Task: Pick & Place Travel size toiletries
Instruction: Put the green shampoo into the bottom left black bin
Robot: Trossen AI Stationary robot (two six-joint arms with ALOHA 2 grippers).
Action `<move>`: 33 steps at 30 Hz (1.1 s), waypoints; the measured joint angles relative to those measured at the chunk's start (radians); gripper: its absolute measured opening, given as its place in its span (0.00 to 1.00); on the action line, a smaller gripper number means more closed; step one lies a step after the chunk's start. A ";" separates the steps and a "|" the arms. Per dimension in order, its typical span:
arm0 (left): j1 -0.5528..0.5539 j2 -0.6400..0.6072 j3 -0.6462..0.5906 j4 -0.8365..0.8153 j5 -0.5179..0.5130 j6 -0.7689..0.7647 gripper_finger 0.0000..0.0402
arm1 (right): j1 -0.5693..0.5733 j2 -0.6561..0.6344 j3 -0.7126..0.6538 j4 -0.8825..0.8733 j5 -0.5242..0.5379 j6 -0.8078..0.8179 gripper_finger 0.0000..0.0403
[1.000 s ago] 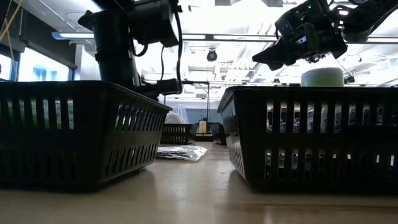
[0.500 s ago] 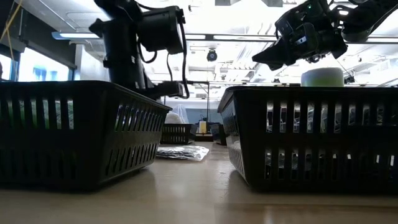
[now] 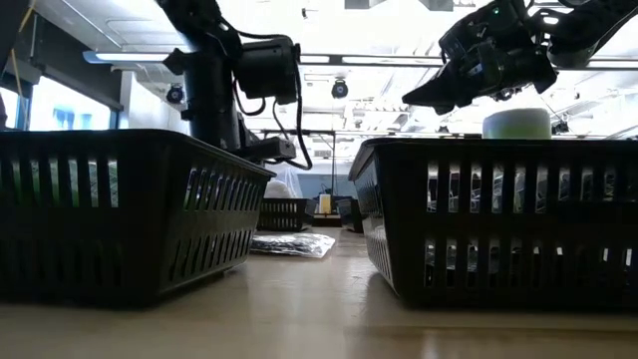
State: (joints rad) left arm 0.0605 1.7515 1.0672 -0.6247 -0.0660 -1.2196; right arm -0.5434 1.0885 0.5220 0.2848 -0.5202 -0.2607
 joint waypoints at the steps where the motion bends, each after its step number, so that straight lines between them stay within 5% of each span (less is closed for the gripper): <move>1: 0.008 0.000 0.000 0.000 0.000 0.026 0.38 | 0.000 0.000 0.000 0.000 0.014 0.009 0.01; 11: 0.074 0.000 0.000 0.001 0.009 0.268 0.38 | 0.000 0.000 0.000 0.031 0.051 0.055 0.01; 25: 0.077 0.000 0.005 -0.008 0.052 0.246 0.38 | 0.000 0.000 0.000 0.026 0.057 0.022 0.01; 33: -0.010 -0.005 0.153 -0.136 0.105 0.252 0.38 | 0.000 0.000 0.000 0.014 0.054 0.020 0.01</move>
State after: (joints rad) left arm 0.0508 1.7470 1.2203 -0.7610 0.0388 -0.9678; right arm -0.5430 1.0885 0.5224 0.2990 -0.4664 -0.2403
